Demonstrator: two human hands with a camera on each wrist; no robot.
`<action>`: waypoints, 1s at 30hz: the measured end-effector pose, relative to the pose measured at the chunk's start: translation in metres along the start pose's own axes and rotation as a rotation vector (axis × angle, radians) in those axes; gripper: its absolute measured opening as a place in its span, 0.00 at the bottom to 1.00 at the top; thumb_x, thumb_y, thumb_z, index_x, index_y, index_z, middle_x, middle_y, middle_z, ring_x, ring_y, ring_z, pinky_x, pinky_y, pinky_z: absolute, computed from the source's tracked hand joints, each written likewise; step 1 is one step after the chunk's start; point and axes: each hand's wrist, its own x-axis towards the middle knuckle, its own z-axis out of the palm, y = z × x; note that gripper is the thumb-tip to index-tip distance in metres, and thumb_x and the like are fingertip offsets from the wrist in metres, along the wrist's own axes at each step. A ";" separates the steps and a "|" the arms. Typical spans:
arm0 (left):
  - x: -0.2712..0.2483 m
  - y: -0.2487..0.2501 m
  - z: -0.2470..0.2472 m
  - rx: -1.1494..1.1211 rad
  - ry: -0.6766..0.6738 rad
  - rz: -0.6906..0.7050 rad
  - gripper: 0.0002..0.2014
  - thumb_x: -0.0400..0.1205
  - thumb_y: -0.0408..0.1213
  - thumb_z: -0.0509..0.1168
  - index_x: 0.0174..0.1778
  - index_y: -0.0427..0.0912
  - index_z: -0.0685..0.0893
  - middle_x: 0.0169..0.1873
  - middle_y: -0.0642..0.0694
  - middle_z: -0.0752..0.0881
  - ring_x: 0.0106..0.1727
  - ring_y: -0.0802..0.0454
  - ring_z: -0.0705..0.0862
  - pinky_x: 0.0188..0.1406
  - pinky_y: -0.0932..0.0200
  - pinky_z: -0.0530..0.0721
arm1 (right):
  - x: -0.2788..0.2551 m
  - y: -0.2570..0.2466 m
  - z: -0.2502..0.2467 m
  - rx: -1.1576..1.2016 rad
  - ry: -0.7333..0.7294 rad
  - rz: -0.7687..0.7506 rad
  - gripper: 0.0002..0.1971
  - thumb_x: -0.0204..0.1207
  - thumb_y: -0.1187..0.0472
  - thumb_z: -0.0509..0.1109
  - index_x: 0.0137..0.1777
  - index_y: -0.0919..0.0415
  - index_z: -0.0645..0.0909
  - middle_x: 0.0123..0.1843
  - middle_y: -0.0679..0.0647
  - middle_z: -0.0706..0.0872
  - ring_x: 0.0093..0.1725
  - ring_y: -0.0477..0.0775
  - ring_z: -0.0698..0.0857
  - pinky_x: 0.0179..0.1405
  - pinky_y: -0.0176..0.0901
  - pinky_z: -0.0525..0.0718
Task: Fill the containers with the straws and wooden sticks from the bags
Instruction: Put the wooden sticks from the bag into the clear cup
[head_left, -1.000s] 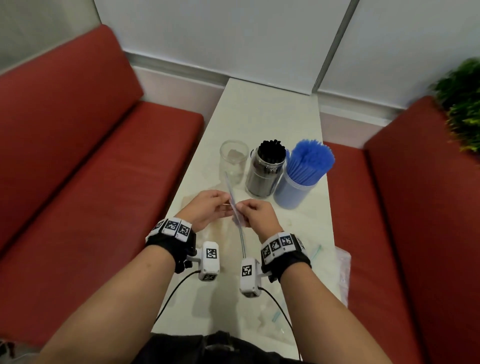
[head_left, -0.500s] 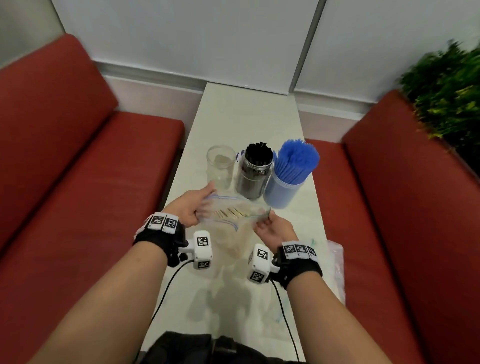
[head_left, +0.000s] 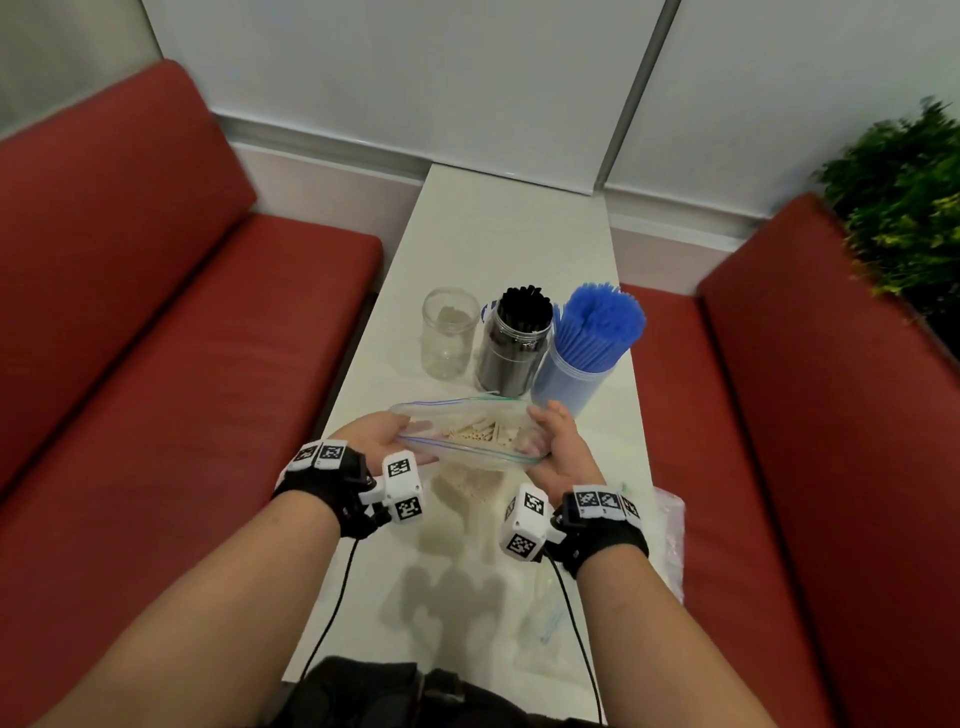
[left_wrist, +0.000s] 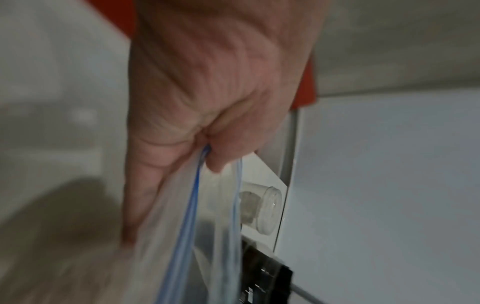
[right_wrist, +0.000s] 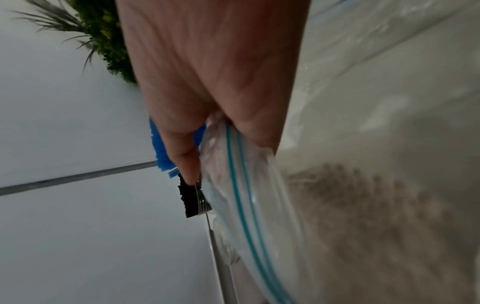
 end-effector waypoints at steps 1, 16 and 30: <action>-0.001 -0.002 0.005 -0.112 -0.035 0.045 0.17 0.92 0.38 0.48 0.66 0.30 0.76 0.73 0.29 0.75 0.72 0.35 0.77 0.64 0.40 0.78 | -0.003 -0.002 -0.003 -0.105 -0.023 -0.009 0.14 0.82 0.76 0.62 0.47 0.54 0.73 0.25 0.52 0.75 0.19 0.45 0.66 0.17 0.33 0.66; -0.014 -0.042 0.019 0.397 0.073 -0.023 0.22 0.74 0.20 0.57 0.66 0.28 0.76 0.53 0.27 0.87 0.49 0.33 0.89 0.48 0.38 0.88 | -0.007 0.015 -0.016 -0.392 -0.076 0.094 0.30 0.77 0.85 0.44 0.58 0.69 0.86 0.67 0.75 0.84 0.57 0.72 0.88 0.36 0.55 0.92; 0.008 -0.038 0.003 0.169 0.130 0.289 0.16 0.87 0.30 0.56 0.68 0.27 0.77 0.58 0.30 0.84 0.44 0.43 0.83 0.60 0.47 0.81 | -0.012 0.028 0.010 -1.823 -0.370 -0.881 0.33 0.72 0.70 0.71 0.78 0.55 0.76 0.66 0.58 0.75 0.67 0.60 0.75 0.70 0.52 0.75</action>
